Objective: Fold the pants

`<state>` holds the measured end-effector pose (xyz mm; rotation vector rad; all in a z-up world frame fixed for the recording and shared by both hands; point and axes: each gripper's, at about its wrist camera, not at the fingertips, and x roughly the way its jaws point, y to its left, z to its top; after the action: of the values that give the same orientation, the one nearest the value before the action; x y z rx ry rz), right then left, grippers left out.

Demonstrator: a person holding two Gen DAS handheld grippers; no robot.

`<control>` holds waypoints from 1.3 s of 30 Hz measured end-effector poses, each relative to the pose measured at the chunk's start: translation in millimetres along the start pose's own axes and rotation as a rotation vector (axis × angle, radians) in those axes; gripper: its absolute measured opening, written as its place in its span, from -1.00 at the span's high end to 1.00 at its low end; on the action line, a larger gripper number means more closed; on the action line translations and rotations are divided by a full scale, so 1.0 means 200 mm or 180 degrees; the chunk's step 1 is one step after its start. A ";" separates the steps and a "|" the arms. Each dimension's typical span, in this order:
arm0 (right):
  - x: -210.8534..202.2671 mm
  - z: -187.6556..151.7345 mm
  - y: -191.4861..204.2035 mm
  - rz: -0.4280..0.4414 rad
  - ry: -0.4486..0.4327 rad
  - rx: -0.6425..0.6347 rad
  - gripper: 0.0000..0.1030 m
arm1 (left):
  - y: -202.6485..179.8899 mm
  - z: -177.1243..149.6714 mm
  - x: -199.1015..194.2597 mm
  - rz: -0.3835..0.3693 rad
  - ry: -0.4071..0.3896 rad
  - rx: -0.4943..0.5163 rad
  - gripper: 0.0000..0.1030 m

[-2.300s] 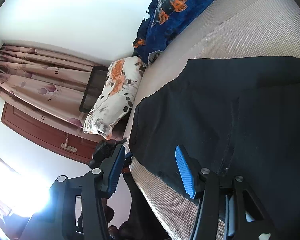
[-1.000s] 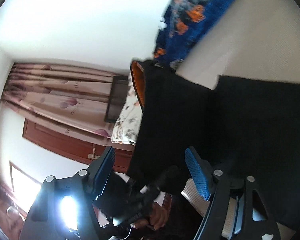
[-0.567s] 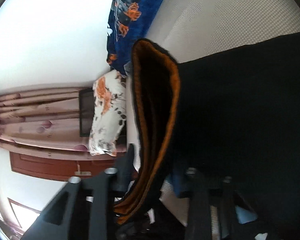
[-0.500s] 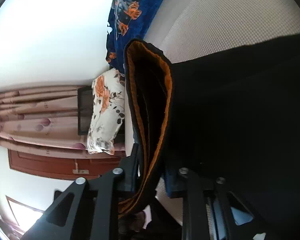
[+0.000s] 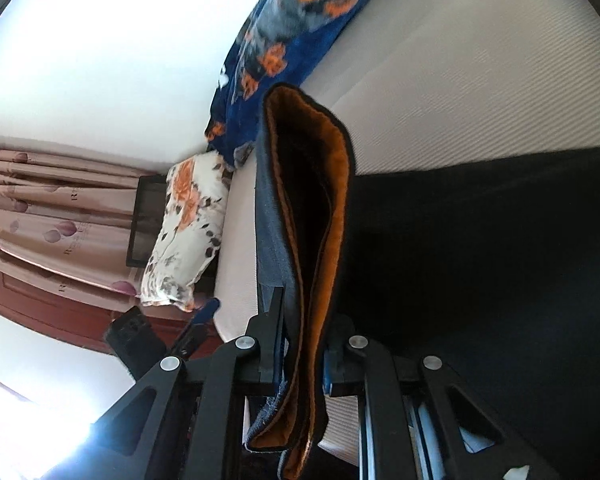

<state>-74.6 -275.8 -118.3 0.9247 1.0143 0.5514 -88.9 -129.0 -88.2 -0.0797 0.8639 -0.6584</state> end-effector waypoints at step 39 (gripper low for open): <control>-0.48 -0.02 -0.49 -0.0840 -0.0259 0.0000 0.22 | -0.09 0.14 0.76 -0.1474 0.1067 -0.0605 -0.49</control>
<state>-123.5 -399.0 -158.2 0.7915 1.0429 0.2906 -6.8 -234.1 -166.7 -0.3563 1.2473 -1.0395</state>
